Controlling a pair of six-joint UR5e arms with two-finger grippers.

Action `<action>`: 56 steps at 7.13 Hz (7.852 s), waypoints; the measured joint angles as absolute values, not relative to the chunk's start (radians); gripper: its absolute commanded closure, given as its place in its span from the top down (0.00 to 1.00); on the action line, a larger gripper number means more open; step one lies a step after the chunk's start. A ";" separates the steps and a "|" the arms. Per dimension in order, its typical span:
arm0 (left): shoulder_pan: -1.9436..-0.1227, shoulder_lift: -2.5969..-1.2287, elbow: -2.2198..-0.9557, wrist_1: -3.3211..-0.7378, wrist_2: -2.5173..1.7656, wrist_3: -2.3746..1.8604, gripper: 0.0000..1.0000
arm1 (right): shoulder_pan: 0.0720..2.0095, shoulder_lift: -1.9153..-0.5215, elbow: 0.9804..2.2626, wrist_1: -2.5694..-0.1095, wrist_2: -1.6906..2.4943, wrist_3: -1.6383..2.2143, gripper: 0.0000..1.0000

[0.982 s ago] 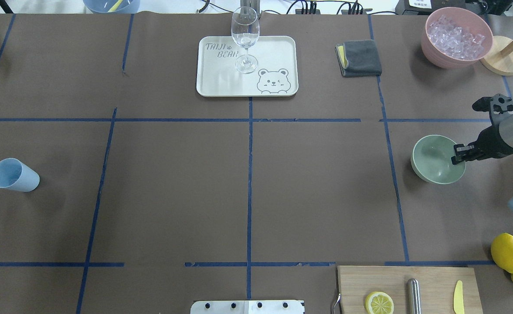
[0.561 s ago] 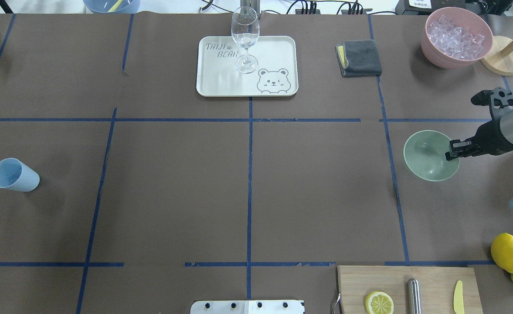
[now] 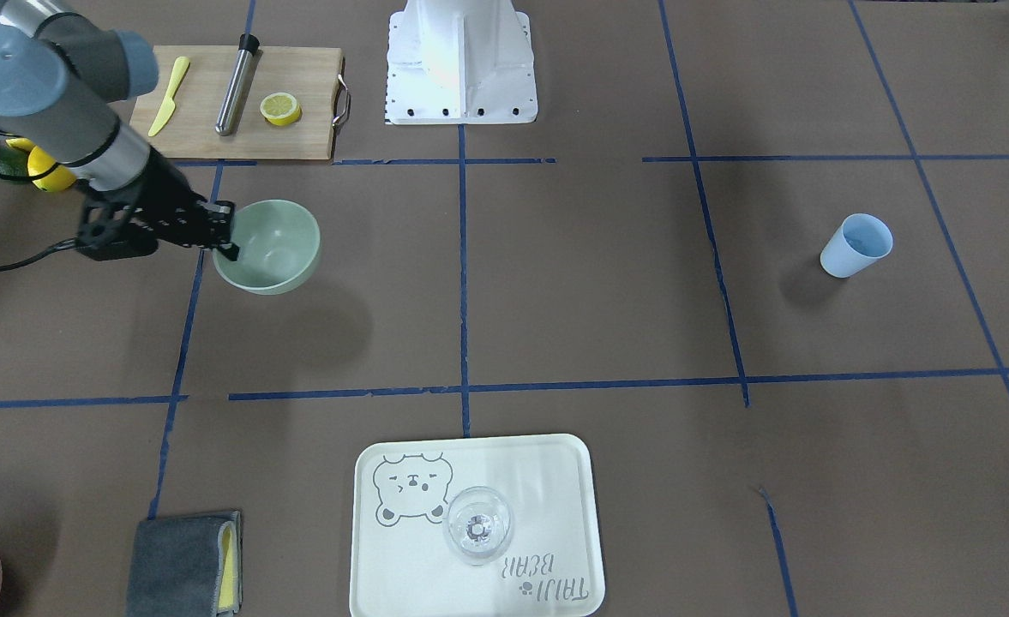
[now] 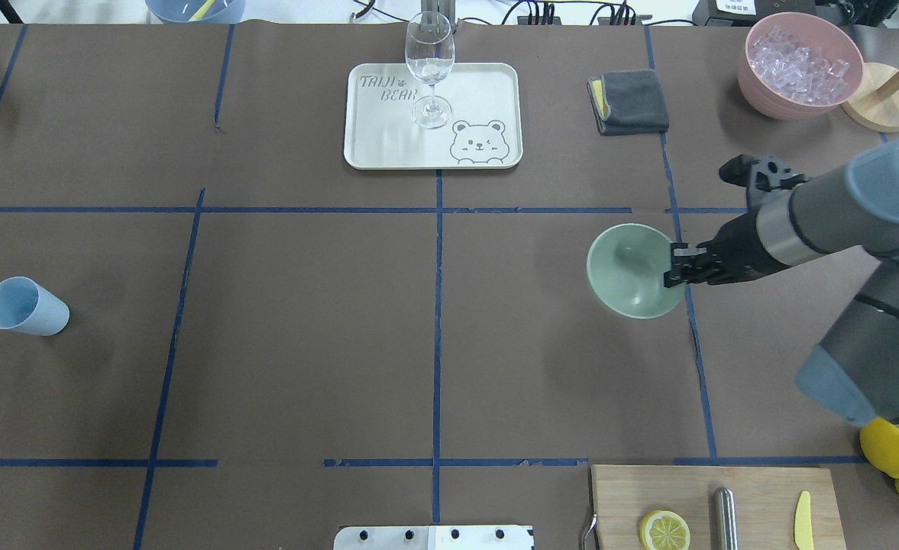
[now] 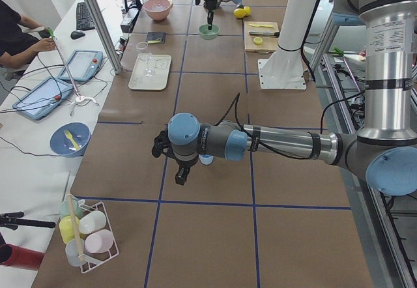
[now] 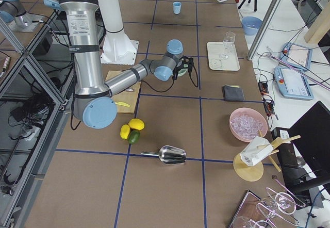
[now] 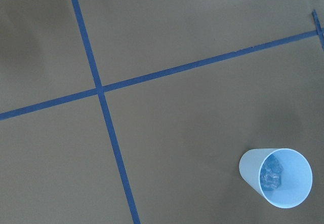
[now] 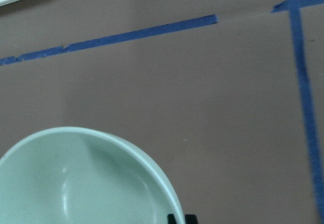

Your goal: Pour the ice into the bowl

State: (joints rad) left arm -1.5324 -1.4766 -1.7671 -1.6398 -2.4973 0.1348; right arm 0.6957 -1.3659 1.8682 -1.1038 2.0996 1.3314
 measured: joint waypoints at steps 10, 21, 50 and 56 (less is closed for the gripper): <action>-1.532 -1.476 -1.781 -1.689 -2.497 0.126 1.00 | 0.405 -0.734 1.438 -1.285 1.746 1.784 0.34; -1.321 -1.354 -1.812 -2.301 -2.446 -0.493 1.00 | 0.664 -1.114 1.877 -1.319 2.031 1.611 1.00; -0.040 -1.212 -1.615 -2.557 -0.424 -1.649 1.00 | 0.772 -1.308 1.969 -1.325 2.095 1.358 1.00; -0.070 -1.246 -1.563 -2.562 -0.422 -1.647 1.00 | 0.773 -1.308 1.972 -1.325 2.094 1.358 1.00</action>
State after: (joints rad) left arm -0.0696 -1.2463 -1.5633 -2.5616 -0.4222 -1.6466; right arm 0.7731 -1.3080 1.9724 -1.3254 2.0941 1.3576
